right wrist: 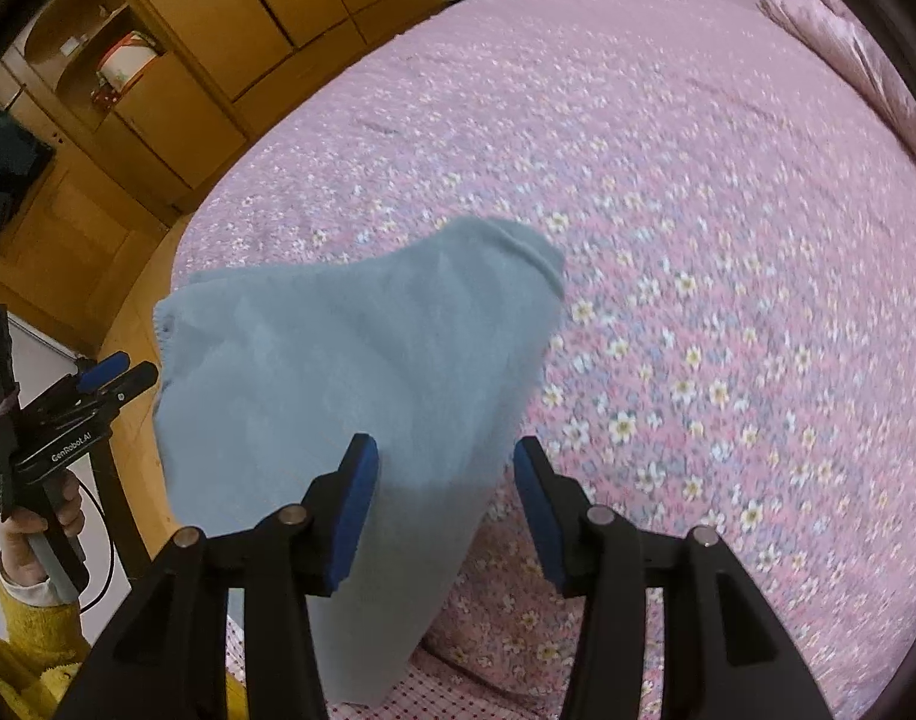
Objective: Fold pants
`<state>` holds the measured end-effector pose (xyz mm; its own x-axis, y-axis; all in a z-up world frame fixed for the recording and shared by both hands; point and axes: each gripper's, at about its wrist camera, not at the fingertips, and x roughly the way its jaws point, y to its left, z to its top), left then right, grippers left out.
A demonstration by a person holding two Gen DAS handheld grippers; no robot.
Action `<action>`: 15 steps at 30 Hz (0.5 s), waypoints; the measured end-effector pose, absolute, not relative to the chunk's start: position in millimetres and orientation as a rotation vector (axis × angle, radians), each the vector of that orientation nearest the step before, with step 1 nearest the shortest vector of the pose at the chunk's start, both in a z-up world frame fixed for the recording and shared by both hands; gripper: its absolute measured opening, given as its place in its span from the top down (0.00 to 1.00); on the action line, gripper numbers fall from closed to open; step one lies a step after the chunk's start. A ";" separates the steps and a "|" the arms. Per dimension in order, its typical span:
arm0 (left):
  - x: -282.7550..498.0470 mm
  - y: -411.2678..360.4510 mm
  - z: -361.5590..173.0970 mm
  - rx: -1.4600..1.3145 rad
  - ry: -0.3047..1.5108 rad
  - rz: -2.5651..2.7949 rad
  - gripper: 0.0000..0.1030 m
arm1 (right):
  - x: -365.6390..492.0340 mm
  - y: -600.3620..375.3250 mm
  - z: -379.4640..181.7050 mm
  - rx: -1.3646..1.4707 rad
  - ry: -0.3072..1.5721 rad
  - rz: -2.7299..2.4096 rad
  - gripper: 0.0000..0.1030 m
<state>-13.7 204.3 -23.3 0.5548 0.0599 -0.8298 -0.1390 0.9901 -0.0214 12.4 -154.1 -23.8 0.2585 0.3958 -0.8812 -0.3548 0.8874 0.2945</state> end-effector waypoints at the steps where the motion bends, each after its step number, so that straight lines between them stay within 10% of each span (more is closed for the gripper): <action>1: -12.7 202.9 -23.6 -0.083 0.978 0.116 0.39 | 12.4 -154.8 -26.8 0.042 1.210 0.508 0.51; 15: 26.6 223.7 -37.5 -0.032 0.952 0.080 0.37 | 46.2 -152.1 -32.1 0.068 1.166 0.488 0.51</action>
